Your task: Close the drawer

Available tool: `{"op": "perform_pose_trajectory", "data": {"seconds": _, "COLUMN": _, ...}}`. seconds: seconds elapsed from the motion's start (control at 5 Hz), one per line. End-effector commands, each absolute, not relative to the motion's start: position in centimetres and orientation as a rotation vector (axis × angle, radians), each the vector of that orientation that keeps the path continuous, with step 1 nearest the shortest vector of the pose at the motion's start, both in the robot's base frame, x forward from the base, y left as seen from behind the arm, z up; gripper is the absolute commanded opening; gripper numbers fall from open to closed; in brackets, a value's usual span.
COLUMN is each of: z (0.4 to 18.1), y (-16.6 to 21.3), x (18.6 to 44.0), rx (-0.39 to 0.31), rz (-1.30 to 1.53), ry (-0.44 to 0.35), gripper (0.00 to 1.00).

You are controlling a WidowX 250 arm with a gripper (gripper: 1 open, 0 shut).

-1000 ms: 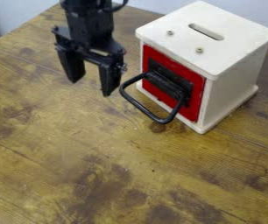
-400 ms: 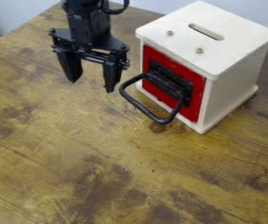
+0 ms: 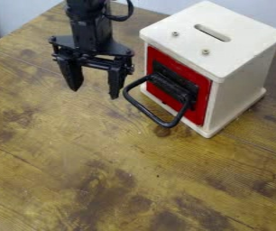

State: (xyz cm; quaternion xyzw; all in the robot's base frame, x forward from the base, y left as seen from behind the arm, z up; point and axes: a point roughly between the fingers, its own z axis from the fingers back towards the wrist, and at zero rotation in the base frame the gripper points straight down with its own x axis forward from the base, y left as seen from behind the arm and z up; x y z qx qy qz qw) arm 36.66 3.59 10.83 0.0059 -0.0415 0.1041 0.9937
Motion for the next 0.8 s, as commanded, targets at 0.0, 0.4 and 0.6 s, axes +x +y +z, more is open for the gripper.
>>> {"op": "perform_pose_trajectory", "data": {"seconds": 0.0, "z": 13.3, "y": 2.4, "x": 37.4, "rx": 0.012, "rz": 0.192, "ry": -0.161, "gripper": 1.0}}
{"op": "perform_pose_trajectory", "data": {"seconds": 0.4, "z": 14.8, "y": 4.5, "x": 37.6, "rx": 0.0, "rz": 0.048, "ry": -0.191, "gripper": 1.0}}
{"op": "perform_pose_trajectory", "data": {"seconds": 0.6, "z": 15.8, "y": 4.7, "x": 37.5, "rx": 0.006, "rz": 0.018, "ry": -0.194, "gripper": 1.0}}
